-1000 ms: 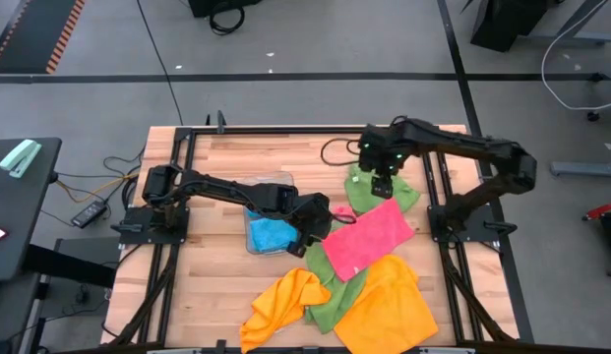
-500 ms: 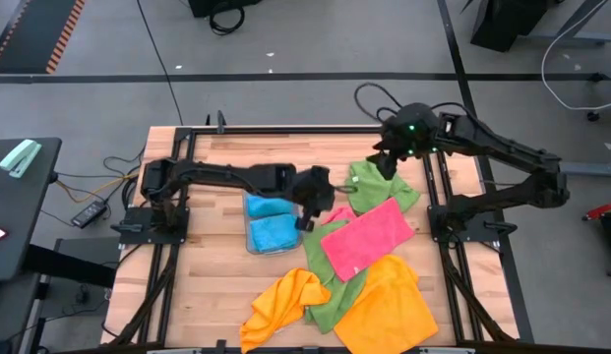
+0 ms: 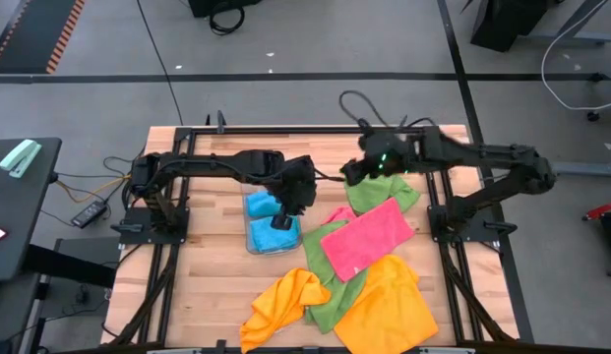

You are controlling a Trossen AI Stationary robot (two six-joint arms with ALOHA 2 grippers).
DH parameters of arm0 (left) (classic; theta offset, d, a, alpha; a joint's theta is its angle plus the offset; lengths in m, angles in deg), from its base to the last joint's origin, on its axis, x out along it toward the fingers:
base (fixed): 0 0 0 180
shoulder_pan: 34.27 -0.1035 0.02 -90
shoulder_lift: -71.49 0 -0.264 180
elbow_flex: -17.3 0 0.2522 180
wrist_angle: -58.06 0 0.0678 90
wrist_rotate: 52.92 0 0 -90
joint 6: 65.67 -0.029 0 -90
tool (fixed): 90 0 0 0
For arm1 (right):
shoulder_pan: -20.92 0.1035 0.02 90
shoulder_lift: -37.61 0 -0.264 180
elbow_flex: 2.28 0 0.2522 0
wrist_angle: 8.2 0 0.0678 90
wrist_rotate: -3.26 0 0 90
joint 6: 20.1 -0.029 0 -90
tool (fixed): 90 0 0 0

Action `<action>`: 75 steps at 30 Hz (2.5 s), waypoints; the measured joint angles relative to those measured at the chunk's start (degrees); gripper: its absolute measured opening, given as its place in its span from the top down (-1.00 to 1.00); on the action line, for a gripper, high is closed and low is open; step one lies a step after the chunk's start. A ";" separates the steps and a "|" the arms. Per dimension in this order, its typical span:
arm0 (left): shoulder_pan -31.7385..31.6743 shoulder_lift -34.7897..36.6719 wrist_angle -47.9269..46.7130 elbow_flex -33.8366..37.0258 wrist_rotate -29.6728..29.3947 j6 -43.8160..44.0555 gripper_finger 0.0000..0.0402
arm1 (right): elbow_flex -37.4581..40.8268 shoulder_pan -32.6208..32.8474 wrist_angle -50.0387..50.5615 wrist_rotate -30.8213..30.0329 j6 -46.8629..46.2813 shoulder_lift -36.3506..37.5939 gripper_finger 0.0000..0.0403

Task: Fold microfiber towels
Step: Fold the top pink towel

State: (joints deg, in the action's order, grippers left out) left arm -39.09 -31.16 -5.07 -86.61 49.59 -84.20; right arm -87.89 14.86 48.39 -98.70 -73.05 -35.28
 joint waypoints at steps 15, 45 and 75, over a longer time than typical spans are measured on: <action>2.69 2.71 -11.48 -0.01 0.97 2.28 0.87 | 0.02 25.75 -13.86 -18.27 -20.66 -6.16 -0.12; 9.55 9.79 -19.30 0.54 0.06 6.26 0.94 | -27.02 35.59 -6.03 -22.43 -0.64 -23.84 -0.01; 13.13 12.94 4.04 18.48 -0.48 8.90 0.88 | -15.89 38.03 -3.76 -22.53 -7.74 -23.86 -0.01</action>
State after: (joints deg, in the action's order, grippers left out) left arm -25.96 -18.22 -1.03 -68.12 49.11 -75.30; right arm -103.78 52.88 44.64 -121.24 -80.79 -59.14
